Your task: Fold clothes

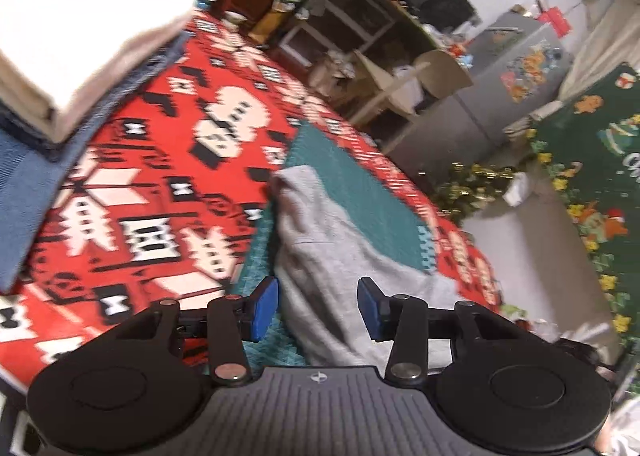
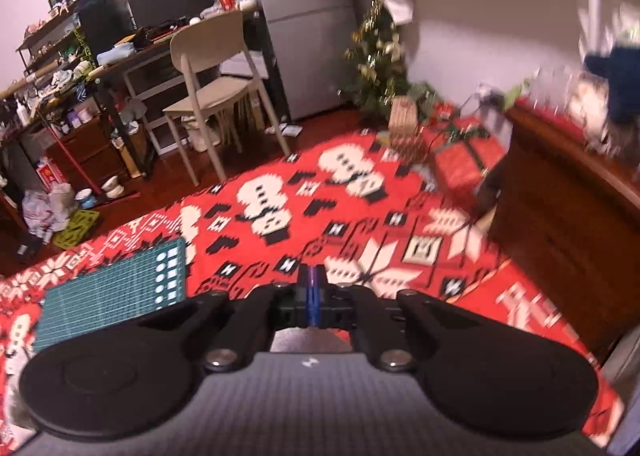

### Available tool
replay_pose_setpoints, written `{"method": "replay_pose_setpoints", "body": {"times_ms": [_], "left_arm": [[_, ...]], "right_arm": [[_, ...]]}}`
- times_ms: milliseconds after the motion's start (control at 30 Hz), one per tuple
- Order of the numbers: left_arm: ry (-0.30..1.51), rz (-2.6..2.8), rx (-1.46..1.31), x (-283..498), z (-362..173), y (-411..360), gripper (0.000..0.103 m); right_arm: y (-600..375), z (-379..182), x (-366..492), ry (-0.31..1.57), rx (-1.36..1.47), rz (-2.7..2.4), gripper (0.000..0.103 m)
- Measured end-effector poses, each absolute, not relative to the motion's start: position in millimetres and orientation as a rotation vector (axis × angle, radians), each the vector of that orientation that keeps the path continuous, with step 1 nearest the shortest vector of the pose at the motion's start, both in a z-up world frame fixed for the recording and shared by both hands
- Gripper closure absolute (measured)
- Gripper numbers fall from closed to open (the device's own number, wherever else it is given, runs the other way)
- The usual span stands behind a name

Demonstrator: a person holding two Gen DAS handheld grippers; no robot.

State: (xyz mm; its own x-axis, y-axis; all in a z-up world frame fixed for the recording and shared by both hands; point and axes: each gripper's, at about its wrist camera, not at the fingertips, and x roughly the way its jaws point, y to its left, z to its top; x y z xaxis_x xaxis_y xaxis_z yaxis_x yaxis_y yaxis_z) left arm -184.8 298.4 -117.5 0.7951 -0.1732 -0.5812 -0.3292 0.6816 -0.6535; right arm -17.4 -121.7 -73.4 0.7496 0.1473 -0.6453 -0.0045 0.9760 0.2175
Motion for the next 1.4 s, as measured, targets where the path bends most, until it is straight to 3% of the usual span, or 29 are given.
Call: {"method": "replay_pose_setpoints", "body": {"times_ms": [167, 367, 433, 500, 567, 1133, 1267, 1367, 1400], "left_arm": [[0.629, 0.048, -0.878, -173, -117, 300, 0.054], [0.726, 0.028, -0.865, -154, -130, 293, 0.057], [0.738, 0.019, -0.886, -151, -134, 293, 0.068], [0.745, 0.025, -0.9, -150, -137, 295, 0.092], [0.754, 0.061, -0.88, -152, -137, 295, 0.098], [0.754, 0.476, -0.643, -186, -118, 324, 0.099], [0.738, 0.494, -0.605, -184, -115, 322, 0.088], [0.69, 0.451, -0.617, -182, -109, 323, 0.071], [0.678, 0.43, -0.621, -180, -107, 323, 0.069]], "right_arm": [[-108, -80, -13, 0.736, 0.25, 0.126, 0.102], [-105, -87, -7, 0.765, 0.293, 0.129, 0.102], [-106, -90, -5, 0.773, 0.32, 0.134, 0.102], [-105, -91, -4, 0.777, 0.335, 0.14, 0.102], [-105, -92, -3, 0.778, 0.324, 0.139, 0.102], [-108, -98, -1, 0.816, 0.341, 0.138, 0.1], [-102, -101, 1, 0.84, 0.31, 0.161, 0.094], [-95, -101, 4, 0.848, 0.292, 0.208, 0.089], [-91, -102, 5, 0.854, 0.288, 0.233, 0.082]]}}
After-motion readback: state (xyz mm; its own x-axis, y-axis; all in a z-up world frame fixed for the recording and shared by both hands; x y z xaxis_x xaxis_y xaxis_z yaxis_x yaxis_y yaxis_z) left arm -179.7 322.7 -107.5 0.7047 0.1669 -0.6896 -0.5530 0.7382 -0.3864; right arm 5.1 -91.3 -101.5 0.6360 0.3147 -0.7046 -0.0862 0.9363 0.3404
